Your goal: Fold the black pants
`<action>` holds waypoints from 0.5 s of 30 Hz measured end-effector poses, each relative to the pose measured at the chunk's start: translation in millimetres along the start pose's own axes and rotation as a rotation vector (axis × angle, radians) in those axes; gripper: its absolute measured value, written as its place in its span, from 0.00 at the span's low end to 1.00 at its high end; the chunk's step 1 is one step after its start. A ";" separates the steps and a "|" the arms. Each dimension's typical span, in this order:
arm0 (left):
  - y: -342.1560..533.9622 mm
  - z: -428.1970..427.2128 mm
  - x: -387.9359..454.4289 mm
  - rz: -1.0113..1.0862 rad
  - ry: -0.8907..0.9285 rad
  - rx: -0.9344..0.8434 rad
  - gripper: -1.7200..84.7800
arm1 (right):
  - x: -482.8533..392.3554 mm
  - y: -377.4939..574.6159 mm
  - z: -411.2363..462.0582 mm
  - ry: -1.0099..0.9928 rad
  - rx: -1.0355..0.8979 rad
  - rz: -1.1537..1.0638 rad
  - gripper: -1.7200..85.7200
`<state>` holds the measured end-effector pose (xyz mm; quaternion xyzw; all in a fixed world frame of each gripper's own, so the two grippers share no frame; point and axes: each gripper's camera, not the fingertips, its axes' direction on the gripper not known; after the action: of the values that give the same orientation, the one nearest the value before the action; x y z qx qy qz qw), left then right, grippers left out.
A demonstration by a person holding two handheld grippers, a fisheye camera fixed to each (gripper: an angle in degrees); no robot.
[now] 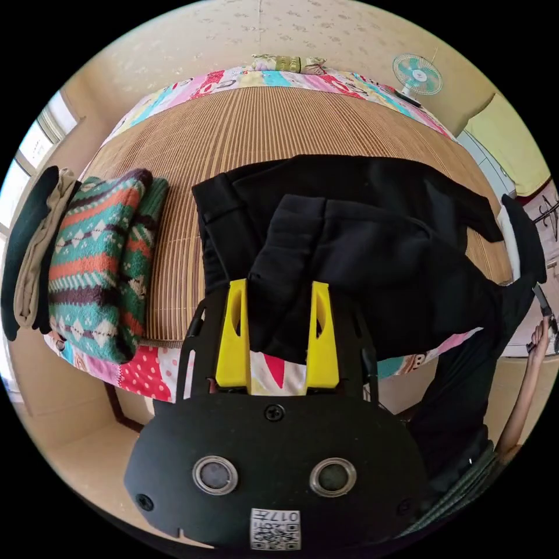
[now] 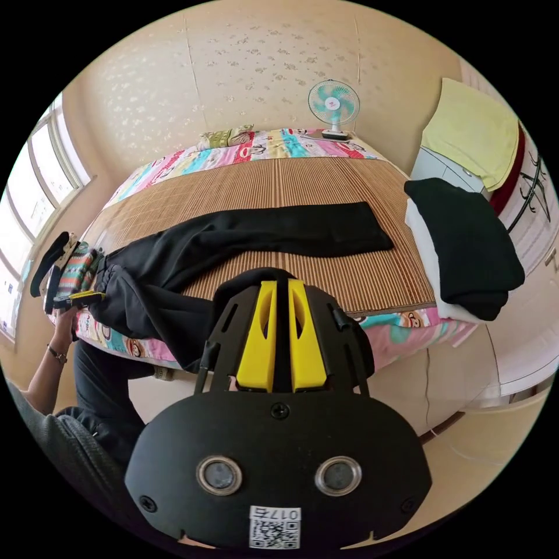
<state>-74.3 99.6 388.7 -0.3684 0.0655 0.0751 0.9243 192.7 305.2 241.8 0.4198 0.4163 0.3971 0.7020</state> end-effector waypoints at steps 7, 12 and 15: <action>-45.6 19.6 17.9 0.040 -0.178 0.081 0.17 | 9.1 -92.8 121.0 0.065 -0.262 -0.024 0.05; -121.8 34.1 4.7 0.050 -0.243 0.094 0.16 | 17.7 -196.3 175.5 0.105 -0.235 -0.075 0.05; -174.7 36.4 -8.9 0.062 -0.245 0.059 0.15 | 27.1 -264.2 190.7 0.078 -0.361 -0.087 0.05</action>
<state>-48.0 -1.3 533.7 -0.3270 -0.0345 0.1459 0.9330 431.9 192.7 49.2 0.2527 0.3830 0.4507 0.7657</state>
